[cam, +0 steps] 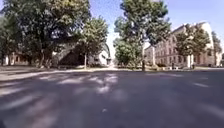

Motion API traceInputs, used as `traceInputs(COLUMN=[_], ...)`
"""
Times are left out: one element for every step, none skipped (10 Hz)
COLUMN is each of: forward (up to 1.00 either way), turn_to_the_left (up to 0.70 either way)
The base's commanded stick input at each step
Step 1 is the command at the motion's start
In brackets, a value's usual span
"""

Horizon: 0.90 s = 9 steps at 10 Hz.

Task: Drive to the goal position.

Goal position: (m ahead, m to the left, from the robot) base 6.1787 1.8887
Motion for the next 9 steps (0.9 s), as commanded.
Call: traceInputs(forward=[0.7,0.7,0.7,0.7,0.7,0.7,0.7,0.7,0.7], turn_to_the_left=[0.0,0.0,0.0,0.0,0.0,-0.21,-0.34,-0.35,-0.35])
